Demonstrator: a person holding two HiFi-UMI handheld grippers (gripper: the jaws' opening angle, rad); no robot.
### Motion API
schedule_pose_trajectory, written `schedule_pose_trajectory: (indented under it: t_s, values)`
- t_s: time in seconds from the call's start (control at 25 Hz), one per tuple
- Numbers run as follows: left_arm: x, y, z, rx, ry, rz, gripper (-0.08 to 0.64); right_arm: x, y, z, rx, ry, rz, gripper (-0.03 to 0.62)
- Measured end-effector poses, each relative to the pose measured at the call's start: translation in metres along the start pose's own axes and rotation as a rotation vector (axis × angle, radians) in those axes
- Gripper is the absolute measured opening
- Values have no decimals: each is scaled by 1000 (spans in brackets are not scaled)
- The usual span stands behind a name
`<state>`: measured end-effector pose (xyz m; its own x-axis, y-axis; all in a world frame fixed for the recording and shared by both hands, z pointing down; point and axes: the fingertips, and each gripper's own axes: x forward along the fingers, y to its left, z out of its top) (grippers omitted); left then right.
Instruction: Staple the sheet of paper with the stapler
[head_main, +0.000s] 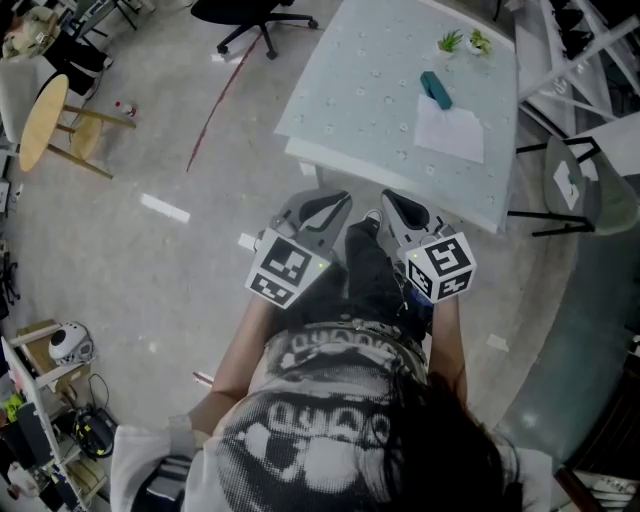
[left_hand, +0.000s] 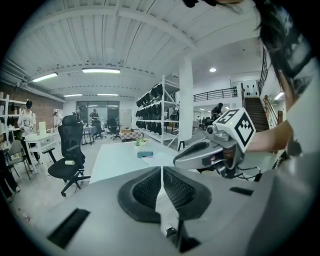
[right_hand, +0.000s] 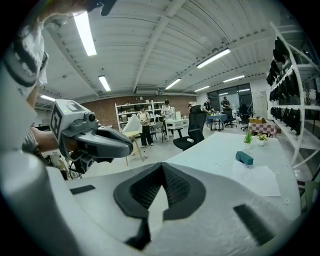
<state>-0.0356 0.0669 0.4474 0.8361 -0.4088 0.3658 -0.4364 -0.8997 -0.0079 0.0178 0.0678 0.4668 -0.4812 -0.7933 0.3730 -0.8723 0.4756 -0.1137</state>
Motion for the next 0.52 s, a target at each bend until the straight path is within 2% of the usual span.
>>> schedule_pose_trajectory:
  t_s: [0.52]
  values:
    - [-3, -9, -2, 12, 17, -24, 9, -10, -5, 1, 13, -6, -17, -9]
